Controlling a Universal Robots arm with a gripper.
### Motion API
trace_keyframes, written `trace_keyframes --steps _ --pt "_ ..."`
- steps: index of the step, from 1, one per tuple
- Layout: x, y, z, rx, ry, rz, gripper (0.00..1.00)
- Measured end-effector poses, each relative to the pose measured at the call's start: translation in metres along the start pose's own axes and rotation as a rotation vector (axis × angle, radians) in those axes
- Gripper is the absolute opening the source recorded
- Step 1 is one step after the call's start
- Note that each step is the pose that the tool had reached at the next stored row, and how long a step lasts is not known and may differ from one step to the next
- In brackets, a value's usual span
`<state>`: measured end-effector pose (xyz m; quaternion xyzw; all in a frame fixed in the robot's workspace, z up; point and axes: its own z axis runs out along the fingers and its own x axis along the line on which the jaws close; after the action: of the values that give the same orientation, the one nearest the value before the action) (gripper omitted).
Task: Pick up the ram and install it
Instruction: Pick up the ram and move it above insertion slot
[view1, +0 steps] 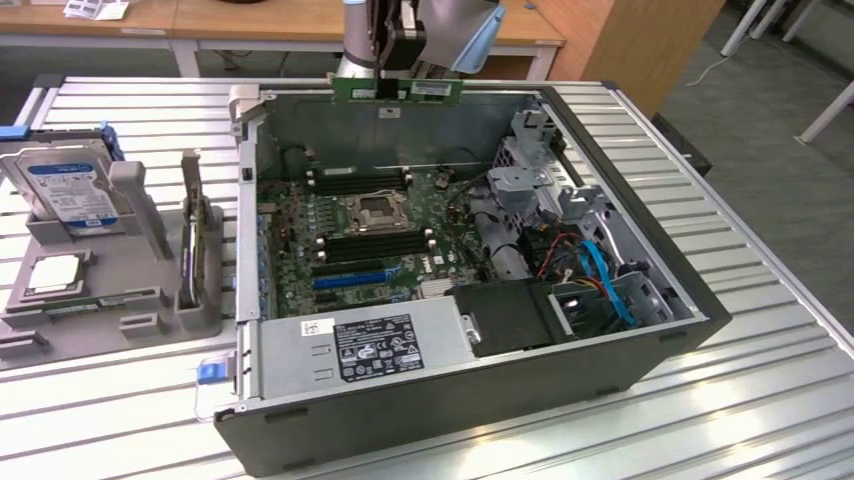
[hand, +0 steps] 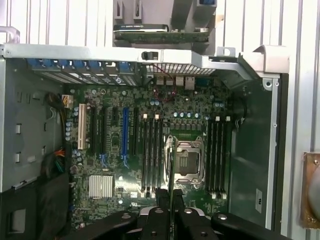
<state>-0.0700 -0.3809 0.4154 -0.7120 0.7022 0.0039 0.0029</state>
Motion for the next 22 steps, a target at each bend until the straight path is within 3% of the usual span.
trace_keyframes --steps 22 --pt "0.000 0.0004 0.0371 0.0000 0.0003 0.007 0.14"
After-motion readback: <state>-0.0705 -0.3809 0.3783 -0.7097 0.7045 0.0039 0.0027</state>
